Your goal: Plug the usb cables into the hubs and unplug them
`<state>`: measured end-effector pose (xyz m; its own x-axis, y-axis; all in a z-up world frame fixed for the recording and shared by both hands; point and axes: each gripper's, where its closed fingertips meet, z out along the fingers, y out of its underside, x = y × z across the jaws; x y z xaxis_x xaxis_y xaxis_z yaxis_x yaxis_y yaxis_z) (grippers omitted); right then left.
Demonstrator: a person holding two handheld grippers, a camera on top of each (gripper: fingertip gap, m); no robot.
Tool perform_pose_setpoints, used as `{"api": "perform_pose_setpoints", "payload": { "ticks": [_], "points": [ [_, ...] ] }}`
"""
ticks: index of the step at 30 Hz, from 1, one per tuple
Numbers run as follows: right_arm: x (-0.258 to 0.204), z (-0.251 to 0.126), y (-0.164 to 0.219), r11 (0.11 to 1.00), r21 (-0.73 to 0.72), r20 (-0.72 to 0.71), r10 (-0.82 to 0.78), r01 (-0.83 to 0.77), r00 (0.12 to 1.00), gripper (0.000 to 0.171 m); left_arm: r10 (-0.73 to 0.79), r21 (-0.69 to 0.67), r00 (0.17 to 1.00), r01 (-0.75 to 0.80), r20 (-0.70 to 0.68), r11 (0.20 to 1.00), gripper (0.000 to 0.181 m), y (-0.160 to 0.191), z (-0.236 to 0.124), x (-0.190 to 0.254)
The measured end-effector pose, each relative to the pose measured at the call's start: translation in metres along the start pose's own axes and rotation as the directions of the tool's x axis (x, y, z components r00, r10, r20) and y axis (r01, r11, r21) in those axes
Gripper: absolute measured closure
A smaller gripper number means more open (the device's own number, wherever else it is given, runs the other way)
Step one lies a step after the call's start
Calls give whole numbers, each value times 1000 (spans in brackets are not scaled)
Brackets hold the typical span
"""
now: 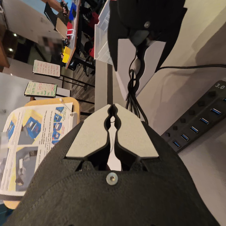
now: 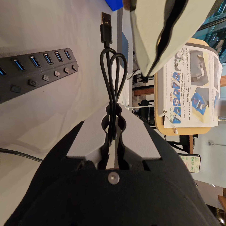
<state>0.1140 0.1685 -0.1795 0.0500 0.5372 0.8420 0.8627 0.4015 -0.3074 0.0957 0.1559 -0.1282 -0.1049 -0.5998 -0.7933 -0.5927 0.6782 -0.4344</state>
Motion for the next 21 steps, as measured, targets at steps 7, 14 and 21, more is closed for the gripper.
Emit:
{"api": "perform_pose_setpoints", "payload": {
  "ticks": [7, 14, 21],
  "points": [
    [5, -5, -8, 1000, 30, -24, -1, 2, 1000, 167, 183, -24, 983, -184, -31, 983, 181, -17, 5, 13],
    [12, -8, -15, 998, 35, -97, -40, 44, 994, 167, 376, -57, 926, -378, -34, 924, 181, -24, 7, 28],
    [12, -9, -15, 998, 45, -103, -41, 46, 994, 167, 444, -41, 895, -446, -49, 894, 181, -29, 5, 34]
  ]
}}
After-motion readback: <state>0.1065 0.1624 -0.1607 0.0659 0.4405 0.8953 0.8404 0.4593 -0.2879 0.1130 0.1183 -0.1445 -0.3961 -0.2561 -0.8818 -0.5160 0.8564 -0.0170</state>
